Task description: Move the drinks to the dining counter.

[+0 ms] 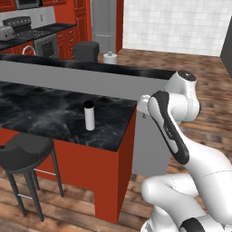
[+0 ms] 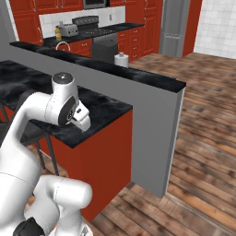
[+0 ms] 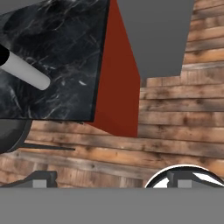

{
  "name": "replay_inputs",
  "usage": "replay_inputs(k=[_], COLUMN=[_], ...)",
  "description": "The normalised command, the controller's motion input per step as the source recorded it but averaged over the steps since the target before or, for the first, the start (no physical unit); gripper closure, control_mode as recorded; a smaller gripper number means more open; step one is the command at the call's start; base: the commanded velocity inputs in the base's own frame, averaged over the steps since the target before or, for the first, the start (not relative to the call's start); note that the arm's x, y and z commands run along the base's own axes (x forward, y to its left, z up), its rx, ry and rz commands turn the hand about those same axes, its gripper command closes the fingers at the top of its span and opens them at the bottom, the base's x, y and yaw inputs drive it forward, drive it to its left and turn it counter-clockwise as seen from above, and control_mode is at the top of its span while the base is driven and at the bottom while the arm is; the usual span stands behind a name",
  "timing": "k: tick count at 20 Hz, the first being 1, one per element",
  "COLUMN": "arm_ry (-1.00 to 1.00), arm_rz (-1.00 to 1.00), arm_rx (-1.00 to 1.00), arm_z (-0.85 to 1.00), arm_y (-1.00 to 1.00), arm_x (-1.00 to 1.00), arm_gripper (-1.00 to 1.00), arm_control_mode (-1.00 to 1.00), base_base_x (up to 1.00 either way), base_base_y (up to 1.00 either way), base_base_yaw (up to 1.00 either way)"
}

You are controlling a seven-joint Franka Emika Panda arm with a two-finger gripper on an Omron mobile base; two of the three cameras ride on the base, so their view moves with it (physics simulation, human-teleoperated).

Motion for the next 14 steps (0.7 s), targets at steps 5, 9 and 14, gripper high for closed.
replay_inputs(k=[5, 9, 14], arm_ry=[0.0, 0.0, 0.0], arm_rz=[0.0, 0.0, 0.0], arm_rx=[0.0, 0.0, 0.0], arm_z=[0.0, 0.0, 0.0], arm_y=[-0.09, 0.0, 0.0], arm_x=[0.0, 0.0, 0.0], arm_gripper=[-1.0, -1.0, -1.0], arm_control_mode=[1.0, 1.0, 1.0], base_base_x=[0.0, -0.02, 0.0], base_base_y=[-0.23, -0.78, -0.78], base_base_yaw=[0.0, 0.0, 0.0])
